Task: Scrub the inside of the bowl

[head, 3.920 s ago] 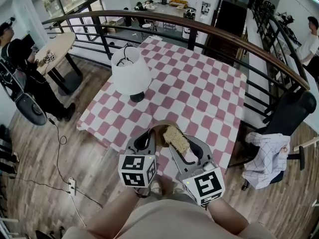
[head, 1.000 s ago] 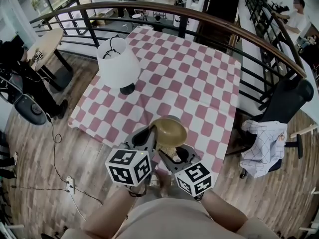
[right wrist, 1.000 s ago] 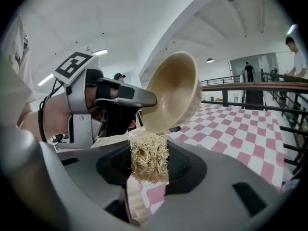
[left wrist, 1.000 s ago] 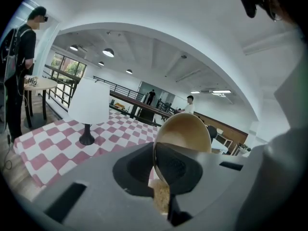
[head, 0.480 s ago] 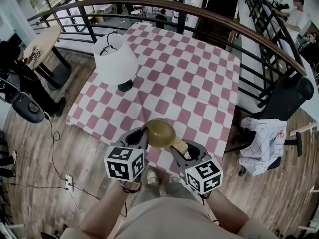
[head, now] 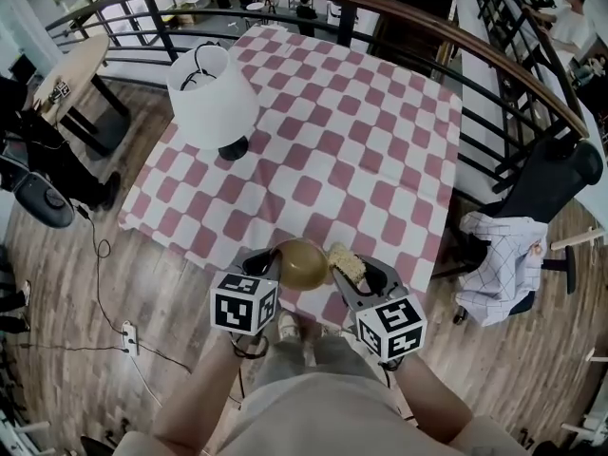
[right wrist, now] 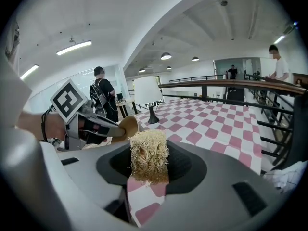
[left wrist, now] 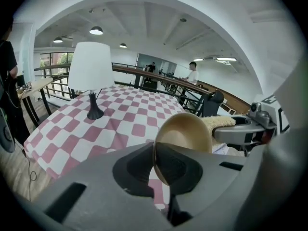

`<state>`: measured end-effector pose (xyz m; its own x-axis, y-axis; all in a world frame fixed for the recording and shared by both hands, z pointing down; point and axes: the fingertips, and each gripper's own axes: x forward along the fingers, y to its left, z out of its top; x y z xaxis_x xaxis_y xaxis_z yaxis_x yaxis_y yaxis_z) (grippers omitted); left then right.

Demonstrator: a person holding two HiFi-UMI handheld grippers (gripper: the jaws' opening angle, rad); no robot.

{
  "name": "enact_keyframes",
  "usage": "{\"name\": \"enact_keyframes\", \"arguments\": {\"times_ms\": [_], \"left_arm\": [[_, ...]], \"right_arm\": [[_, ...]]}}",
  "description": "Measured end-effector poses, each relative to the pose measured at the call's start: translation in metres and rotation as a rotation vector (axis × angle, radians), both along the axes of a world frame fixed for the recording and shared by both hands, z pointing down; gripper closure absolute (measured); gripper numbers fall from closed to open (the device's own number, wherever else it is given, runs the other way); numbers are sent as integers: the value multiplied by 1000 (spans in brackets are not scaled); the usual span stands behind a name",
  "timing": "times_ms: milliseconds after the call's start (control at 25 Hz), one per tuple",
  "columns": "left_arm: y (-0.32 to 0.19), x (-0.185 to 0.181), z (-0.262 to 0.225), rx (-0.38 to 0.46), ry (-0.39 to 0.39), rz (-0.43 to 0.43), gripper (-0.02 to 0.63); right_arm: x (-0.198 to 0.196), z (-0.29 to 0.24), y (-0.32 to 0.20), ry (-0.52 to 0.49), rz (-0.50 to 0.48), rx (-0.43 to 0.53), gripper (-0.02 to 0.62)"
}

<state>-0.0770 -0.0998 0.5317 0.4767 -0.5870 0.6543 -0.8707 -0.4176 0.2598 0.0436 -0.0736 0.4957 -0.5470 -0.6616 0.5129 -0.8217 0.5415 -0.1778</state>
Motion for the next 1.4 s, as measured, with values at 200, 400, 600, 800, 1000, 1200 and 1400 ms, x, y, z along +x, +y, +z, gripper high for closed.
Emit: {"name": "enact_keyframes", "arguments": {"times_ms": [200, 400, 600, 800, 1000, 1200, 1400], "left_arm": [[0, 2, 44, -131, 25, -19, 584], [-4, 10, 82, -213, 22, -8, 584], [-11, 13, 121, -288, 15, -16, 583], [-14, 15, 149, -310, -48, 16, 583], [-13, 15, 164, -342, -60, 27, 583], [-17, 21, 163, -344, -40, 36, 577], [-21, 17, 151, -283, -24, 18, 485]], "right_arm": [[8, 6, -13, -32, 20, -16, 437], [17, 24, -17, -18, 27, -48, 437], [21, 45, -18, -14, 36, -93, 436], [19, 59, -18, 2, 18, -100, 436], [11, 67, -17, -21, 8, -132, 436], [11, 73, -18, -23, 8, -152, 436], [12, 78, -19, 13, 2, -143, 436]]}}
